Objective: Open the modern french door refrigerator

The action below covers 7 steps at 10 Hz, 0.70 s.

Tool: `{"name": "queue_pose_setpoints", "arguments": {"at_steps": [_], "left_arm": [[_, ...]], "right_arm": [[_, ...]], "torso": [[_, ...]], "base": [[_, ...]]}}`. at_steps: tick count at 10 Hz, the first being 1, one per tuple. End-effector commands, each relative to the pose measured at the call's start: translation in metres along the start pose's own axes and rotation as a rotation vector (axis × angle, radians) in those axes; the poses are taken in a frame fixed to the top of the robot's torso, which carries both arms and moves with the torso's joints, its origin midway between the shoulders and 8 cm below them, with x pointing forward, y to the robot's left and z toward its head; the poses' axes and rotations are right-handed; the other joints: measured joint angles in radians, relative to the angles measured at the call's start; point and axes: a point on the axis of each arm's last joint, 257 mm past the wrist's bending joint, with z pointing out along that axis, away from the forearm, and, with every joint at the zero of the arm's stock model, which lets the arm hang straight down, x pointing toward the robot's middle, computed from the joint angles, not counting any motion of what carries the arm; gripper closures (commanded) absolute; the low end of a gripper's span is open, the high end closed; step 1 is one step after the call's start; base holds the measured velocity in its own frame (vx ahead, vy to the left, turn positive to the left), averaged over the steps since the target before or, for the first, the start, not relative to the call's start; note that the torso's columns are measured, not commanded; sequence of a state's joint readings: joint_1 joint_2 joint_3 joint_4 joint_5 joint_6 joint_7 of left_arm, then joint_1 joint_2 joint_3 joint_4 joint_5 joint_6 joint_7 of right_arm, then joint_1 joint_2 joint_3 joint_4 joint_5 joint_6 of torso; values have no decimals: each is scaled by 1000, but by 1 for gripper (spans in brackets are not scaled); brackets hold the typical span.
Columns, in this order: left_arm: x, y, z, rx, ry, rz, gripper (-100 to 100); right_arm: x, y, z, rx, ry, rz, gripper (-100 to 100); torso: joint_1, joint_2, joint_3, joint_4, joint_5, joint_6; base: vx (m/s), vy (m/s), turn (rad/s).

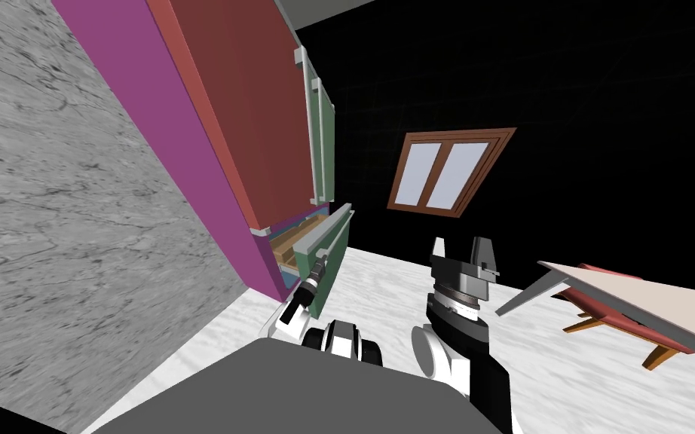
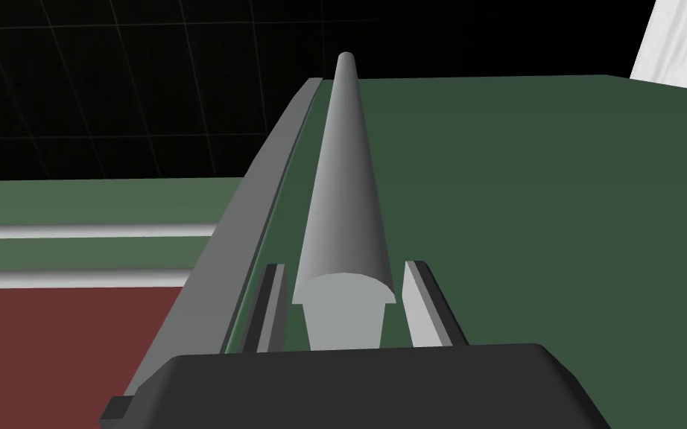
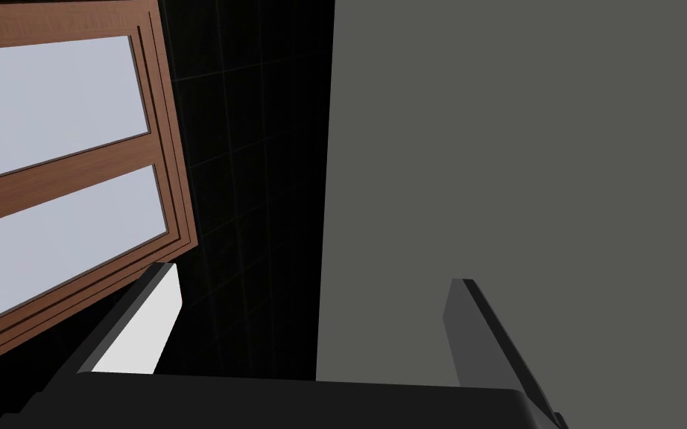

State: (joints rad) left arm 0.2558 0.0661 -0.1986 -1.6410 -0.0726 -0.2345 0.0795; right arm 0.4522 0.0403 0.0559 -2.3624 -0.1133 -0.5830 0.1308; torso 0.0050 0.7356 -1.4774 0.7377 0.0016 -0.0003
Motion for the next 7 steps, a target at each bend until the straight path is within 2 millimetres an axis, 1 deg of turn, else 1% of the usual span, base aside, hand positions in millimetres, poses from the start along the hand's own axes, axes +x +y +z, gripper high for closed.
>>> {"name": "queue_pose_setpoints", "arguments": {"at_steps": [1, 2, 4, 7], "left_arm": [[4, 0, 0, 1, 0, 1, 100], [3, -12, 1, 3, -1, 2, -100], [3, -23, 1, 5, -1, 1, -100], [3, -40, 1, 5, -2, 0, -100]], "right_arm": [[0, 0, 0, 0, 0, 0, 0], [0, 0, 0, 0, 0, 0, 0], [0, 0, 0, 0, 0, 0, 0], [0, 0, 0, 0, 0, 0, 0]], "torso": [[-7, 1, 1, -1, -1, 1], [-9, 1, 1, -1, -2, 1], [5, 1, 0, 0, 1, 0], [-5, 2, 1, 0, -2, 0]], "base": [[-29, -214, 6], [-10, -95, 5], [6, 34, -10], [8, 21, 6]]}}
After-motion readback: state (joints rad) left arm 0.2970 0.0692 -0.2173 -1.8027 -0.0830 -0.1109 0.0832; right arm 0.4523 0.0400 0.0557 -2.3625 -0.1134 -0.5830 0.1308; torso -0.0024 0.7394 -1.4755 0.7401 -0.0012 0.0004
